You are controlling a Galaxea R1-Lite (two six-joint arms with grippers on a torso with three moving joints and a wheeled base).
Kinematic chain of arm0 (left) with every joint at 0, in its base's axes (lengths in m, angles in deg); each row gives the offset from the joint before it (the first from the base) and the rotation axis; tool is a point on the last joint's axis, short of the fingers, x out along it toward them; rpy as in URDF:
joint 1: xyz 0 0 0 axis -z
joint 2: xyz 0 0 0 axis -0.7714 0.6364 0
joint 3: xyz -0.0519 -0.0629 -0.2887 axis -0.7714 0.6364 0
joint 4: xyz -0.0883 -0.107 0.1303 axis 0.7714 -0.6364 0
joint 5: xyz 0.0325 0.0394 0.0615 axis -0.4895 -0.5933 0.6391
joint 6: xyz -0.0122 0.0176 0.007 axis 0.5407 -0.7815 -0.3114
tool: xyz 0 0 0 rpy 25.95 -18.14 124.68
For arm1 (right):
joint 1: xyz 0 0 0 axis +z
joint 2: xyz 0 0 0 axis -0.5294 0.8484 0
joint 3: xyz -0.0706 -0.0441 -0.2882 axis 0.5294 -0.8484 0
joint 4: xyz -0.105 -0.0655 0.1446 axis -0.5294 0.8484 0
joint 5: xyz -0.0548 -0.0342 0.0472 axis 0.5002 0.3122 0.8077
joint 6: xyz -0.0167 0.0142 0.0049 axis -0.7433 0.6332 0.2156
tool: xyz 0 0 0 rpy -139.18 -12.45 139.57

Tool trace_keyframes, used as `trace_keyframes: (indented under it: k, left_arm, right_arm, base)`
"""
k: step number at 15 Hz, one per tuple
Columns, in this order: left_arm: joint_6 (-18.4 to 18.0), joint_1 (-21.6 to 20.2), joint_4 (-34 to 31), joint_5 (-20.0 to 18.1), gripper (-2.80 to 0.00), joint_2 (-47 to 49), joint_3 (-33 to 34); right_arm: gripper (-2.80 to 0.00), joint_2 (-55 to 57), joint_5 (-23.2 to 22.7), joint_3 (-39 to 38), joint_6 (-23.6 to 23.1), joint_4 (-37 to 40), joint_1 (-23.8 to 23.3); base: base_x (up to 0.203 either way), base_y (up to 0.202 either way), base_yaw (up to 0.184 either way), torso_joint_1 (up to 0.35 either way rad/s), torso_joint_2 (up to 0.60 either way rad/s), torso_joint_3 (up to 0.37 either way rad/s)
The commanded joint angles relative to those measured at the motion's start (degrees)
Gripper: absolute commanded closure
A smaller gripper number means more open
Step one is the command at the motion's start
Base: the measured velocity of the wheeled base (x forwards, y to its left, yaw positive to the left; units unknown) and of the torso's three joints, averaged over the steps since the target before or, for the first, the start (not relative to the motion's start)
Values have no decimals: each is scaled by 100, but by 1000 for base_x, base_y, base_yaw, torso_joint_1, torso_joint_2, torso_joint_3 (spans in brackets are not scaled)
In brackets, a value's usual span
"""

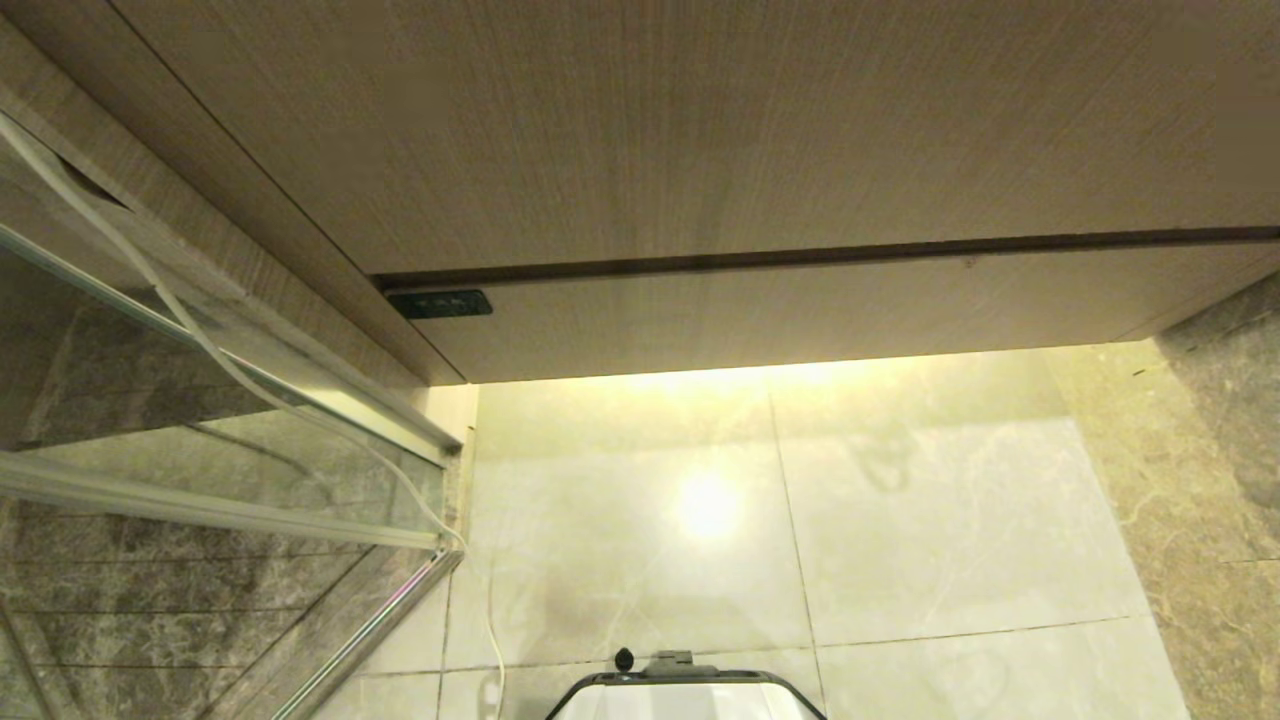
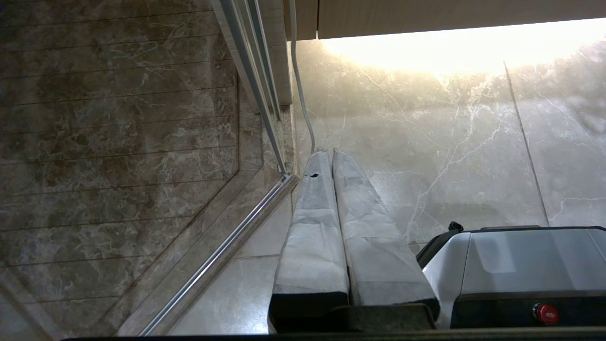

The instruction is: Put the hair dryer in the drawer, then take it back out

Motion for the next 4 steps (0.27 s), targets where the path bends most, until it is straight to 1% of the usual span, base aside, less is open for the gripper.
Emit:
trace_keyframes:
  k: [1, 4]
  left_arm:
    - [0, -1, 0, 0, 0, -2, 9]
    - [0, -1, 0, 0, 0, -2, 9]
  right_arm:
    - [0, -219, 5, -229, 18, -9, 2]
    - [0, -219, 5, -229, 36, -9, 2]
  base:
    - [0, 0, 0, 0, 0, 0]
    - [0, 0, 0, 0, 0, 0]
